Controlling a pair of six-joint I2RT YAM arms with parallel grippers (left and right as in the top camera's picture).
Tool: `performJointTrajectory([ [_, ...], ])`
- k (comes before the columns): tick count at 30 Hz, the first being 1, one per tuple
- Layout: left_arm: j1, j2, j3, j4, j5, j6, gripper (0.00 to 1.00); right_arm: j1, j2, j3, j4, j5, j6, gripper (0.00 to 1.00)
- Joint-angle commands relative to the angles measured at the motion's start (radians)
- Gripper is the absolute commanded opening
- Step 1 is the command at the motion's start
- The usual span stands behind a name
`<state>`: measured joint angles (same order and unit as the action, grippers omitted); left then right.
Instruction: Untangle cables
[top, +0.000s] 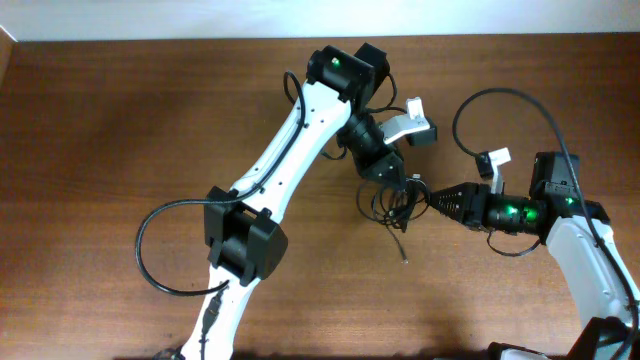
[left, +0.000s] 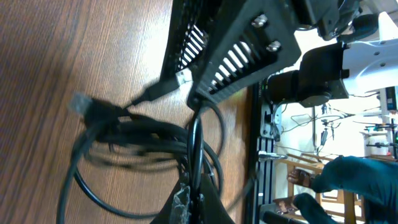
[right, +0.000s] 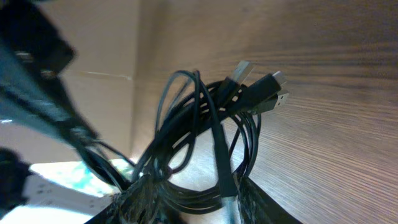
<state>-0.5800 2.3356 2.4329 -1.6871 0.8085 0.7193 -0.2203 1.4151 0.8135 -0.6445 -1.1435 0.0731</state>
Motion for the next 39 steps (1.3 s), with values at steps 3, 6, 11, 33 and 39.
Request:
performJointTrajectory([
  [3,0.012,-0.015,0.009,0.003,0.095,0.007,0.0,-0.003,0.0,0.0,0.002,-0.129,-0.017,0.44],
  [6,0.011,-0.015,0.009,0.003,0.098,0.007,0.0,-0.003,0.0,0.0,0.006,-0.209,-0.018,0.44],
  [11,0.012,-0.013,0.009,0.031,0.093,0.001,0.0,-0.003,0.0,0.0,0.009,-0.267,-0.018,0.44],
  [33,0.011,-0.011,0.005,0.176,-0.183,-0.45,0.16,0.049,0.0,-0.008,0.586,-0.322,0.395,0.75],
  [39,0.004,-0.011,-0.067,0.221,-0.279,-0.577,0.36,0.049,0.0,-0.008,0.194,0.096,0.282,0.69],
])
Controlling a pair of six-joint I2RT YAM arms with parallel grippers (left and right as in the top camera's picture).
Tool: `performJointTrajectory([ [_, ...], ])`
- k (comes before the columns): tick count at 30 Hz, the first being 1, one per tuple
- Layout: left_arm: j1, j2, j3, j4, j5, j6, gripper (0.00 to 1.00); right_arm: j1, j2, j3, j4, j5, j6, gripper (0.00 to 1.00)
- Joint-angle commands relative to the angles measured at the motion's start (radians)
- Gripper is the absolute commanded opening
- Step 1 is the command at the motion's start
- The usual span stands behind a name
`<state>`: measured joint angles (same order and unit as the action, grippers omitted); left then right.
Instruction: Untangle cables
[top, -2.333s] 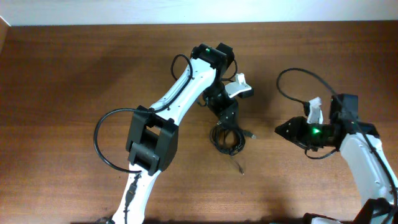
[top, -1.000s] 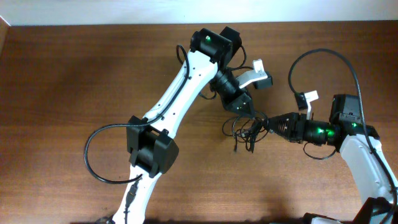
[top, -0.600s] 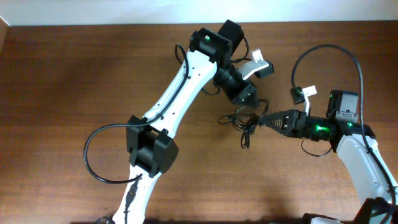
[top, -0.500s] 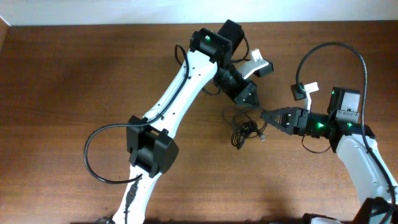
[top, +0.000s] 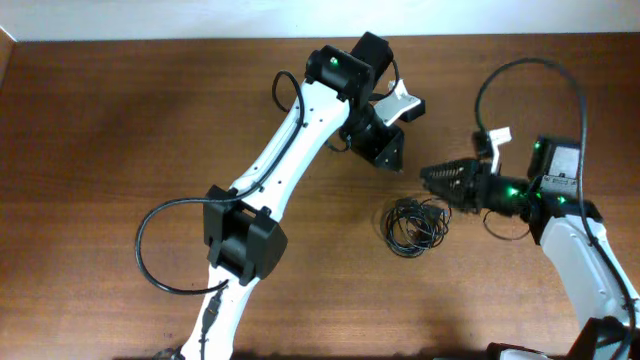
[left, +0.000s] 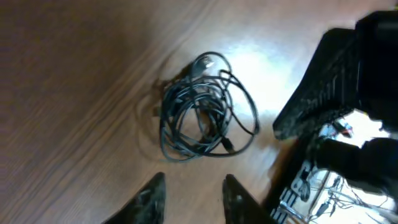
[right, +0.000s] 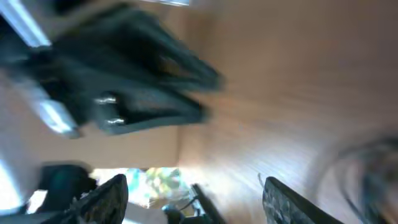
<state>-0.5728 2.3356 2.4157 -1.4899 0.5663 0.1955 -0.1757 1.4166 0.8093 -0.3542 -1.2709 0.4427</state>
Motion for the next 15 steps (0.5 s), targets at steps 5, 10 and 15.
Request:
performJointTrajectory([
  [5,-0.048,-0.011,-0.216,0.14,-0.029,-0.076,0.6,-0.049,-0.002,-0.003,-0.344,0.466,-0.185,0.69],
  [10,-0.09,-0.011,-0.336,0.304,-0.029,-0.159,0.65,-0.179,-0.002,-0.004,-0.408,0.572,-0.185,0.69],
  [15,-0.105,-0.011,-0.404,0.386,-0.043,-0.184,0.55,-0.11,-0.002,-0.004,-0.424,0.57,-0.184,0.69],
])
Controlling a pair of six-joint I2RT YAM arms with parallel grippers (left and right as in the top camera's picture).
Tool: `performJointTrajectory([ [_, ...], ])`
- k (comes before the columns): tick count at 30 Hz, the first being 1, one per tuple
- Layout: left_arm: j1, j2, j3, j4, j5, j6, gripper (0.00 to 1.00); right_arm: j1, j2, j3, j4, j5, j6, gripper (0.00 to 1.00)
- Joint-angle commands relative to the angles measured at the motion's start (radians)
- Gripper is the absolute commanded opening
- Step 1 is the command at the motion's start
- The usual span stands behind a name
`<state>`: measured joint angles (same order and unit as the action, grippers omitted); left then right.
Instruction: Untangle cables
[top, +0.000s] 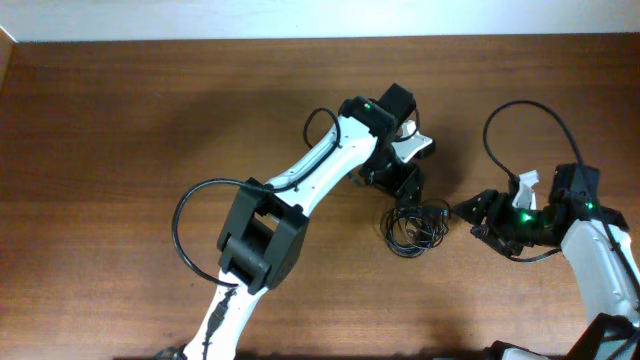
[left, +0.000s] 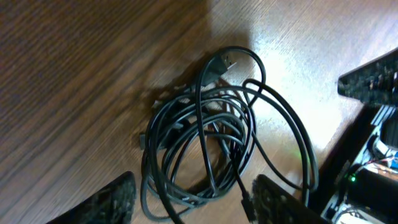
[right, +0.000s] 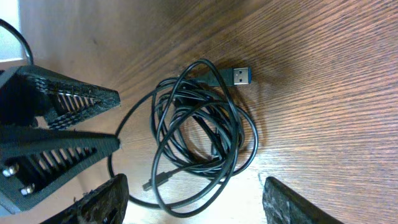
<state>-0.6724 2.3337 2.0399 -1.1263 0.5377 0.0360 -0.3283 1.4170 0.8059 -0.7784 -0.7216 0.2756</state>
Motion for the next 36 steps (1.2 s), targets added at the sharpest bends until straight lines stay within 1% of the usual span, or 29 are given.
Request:
performJointTrajectory([
  [1,-0.005,-0.009,-0.033,0.023,-0.024,-0.025,0.52,0.061,-0.002,0.0,0.003,0.028,-0.013,0.69],
  [2,-0.005,-0.008,-0.045,0.026,-0.033,-0.025,0.51,0.075,-0.002,0.0,0.008,0.028,-0.01,0.66],
  [3,-0.005,-0.007,-0.052,0.027,-0.036,-0.025,0.51,0.095,-0.002,0.0,0.021,0.029,0.013,0.65],
  [5,-0.005,-0.005,-0.06,0.027,-0.038,-0.025,0.5,0.122,-0.002,0.0,0.042,0.058,0.048,0.65],
  [6,-0.005,-0.005,-0.06,0.027,-0.038,-0.025,0.47,0.138,-0.002,0.0,0.05,0.08,0.055,0.65],
  [9,-0.007,-0.002,-0.06,0.031,-0.038,-0.025,0.45,0.172,-0.002,0.0,0.053,0.089,0.056,0.64],
  [10,-0.007,0.0,-0.06,0.031,-0.038,-0.025,0.39,0.188,-0.002,0.0,0.053,0.122,0.058,0.64],
  [11,-0.007,0.002,-0.06,0.031,-0.038,-0.025,0.34,0.198,-0.002,0.0,0.054,0.148,0.058,0.64],
  [13,-0.007,0.008,-0.06,0.031,-0.038,-0.025,0.3,0.207,-0.001,-0.001,0.055,0.158,0.058,0.64],
  [17,-0.007,0.008,-0.06,0.031,-0.038,-0.025,0.3,0.211,-0.001,-0.001,0.08,0.158,0.059,0.61],
  [18,-0.009,0.008,-0.061,0.031,-0.037,-0.025,0.31,0.211,-0.001,-0.002,0.082,0.158,0.058,0.6],
  [26,-0.032,0.008,-0.061,0.031,-0.038,-0.025,0.33,0.211,-0.001,-0.005,0.079,0.158,0.058,0.58],
  [28,-0.032,0.008,-0.061,0.032,-0.038,-0.025,0.34,0.211,-0.001,-0.005,0.079,0.158,0.058,0.52],
  [33,-0.033,0.008,-0.061,0.035,-0.038,-0.025,0.34,0.211,-0.001,-0.012,0.079,0.158,0.058,0.5],
  [36,-0.033,0.008,-0.061,0.039,-0.038,-0.025,0.35,0.211,-0.001,-0.037,0.101,0.158,0.058,0.41],
])
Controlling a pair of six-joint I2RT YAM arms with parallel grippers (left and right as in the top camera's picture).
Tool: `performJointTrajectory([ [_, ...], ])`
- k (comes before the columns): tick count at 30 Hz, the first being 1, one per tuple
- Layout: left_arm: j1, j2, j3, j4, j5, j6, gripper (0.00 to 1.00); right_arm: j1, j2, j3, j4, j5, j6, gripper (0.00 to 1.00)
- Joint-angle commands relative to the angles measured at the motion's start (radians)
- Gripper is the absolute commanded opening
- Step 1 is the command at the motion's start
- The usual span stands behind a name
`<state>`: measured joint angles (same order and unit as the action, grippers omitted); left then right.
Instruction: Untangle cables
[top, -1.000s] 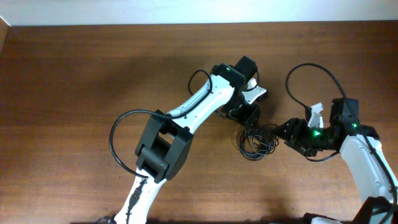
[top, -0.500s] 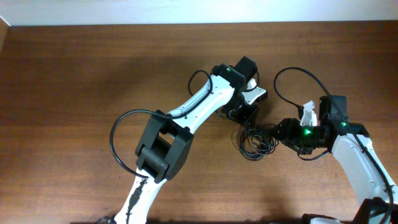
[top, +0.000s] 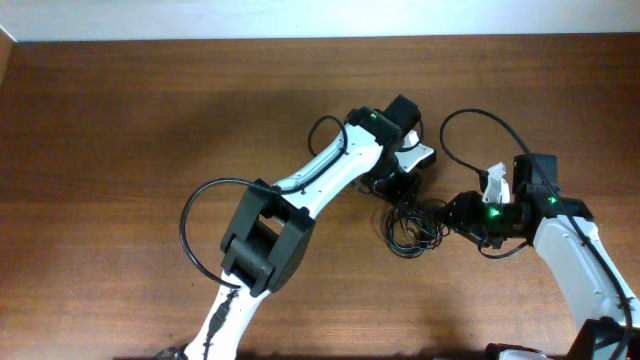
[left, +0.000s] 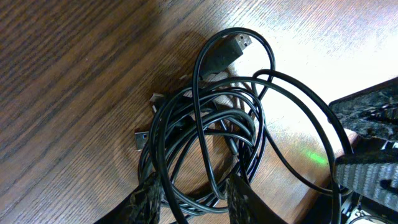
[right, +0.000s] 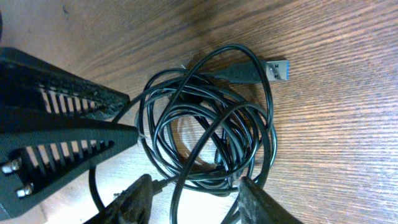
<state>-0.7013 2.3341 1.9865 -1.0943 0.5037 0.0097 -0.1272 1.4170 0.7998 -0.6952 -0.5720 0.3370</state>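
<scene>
A tangled coil of thin black cables (top: 412, 228) lies on the wooden table. In the left wrist view the coil (left: 211, 137) shows a USB plug (left: 233, 46) at its far side. My left gripper (left: 196, 200) is open at the coil's near edge, several strands running between its fingers. In the right wrist view the coil (right: 205, 130) and its plug (right: 277, 67) lie just ahead of my right gripper (right: 196, 199), open, with loops between its fingers. The left gripper (top: 400, 186) and right gripper (top: 456, 214) flank the coil.
The brown table (top: 120, 150) runs to a white wall edge at the back. Each arm's own black cable loops above it. The left gripper's ribbed fingers (right: 59, 146) fill the left of the right wrist view, close to the coil.
Both grippers have moved in onto the coil from opposite sides and their fingers stand narrower. The right arm has shifted left. The coil has stayed in place.
First both grippers were shut on the coil, holding it between them above the table. Then the coil lay on the table with both grippers open and apart from it. They came nearer, and now both straddle its strands.
</scene>
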Motion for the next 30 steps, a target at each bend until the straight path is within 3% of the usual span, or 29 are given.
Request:
performJointTrajectory([
  [1,-0.004,0.007,-0.008,0.01,-0.004,0.001,0.35,0.01,-0.001,-0.044,0.034,0.008,-0.003,0.41],
  [7,-0.004,0.007,-0.008,0.01,-0.004,0.001,0.35,0.01,-0.001,-0.093,0.102,0.001,0.016,0.38],
  [11,-0.002,0.007,-0.008,0.009,-0.067,0.002,0.27,0.01,-0.002,-0.093,0.133,0.001,-0.032,0.04],
  [13,0.006,0.007,-0.008,-0.008,-0.146,0.002,0.19,0.001,-0.003,-0.084,0.141,-0.005,-0.035,0.04],
  [15,0.037,0.007,-0.008,-0.074,-0.221,0.005,0.03,-0.017,-0.03,-0.013,0.058,-0.018,-0.053,0.04],
  [16,0.054,0.007,-0.008,-0.098,-0.232,0.005,0.0,-0.02,-0.044,0.021,0.019,-0.013,-0.053,0.04],
  [21,0.176,-0.03,-0.007,-0.213,-0.231,0.005,0.0,-0.017,-0.117,0.332,-0.321,0.237,-0.098,0.04],
  [24,0.233,-0.185,-0.007,-0.207,-0.2,0.005,0.0,-0.017,-0.129,0.521,-0.463,0.303,-0.126,0.04],
  [26,0.246,-0.293,-0.007,-0.174,-0.178,0.004,0.0,-0.016,-0.129,0.639,-0.497,0.244,-0.132,0.04],
  [29,0.247,-0.422,-0.007,-0.148,-0.179,0.0,0.02,-0.016,-0.129,0.778,-0.468,-0.247,-0.252,0.04],
  [30,0.247,-0.433,-0.007,-0.148,-0.179,-0.006,0.12,-0.016,-0.129,0.792,-0.434,-0.406,-0.259,0.04],
])
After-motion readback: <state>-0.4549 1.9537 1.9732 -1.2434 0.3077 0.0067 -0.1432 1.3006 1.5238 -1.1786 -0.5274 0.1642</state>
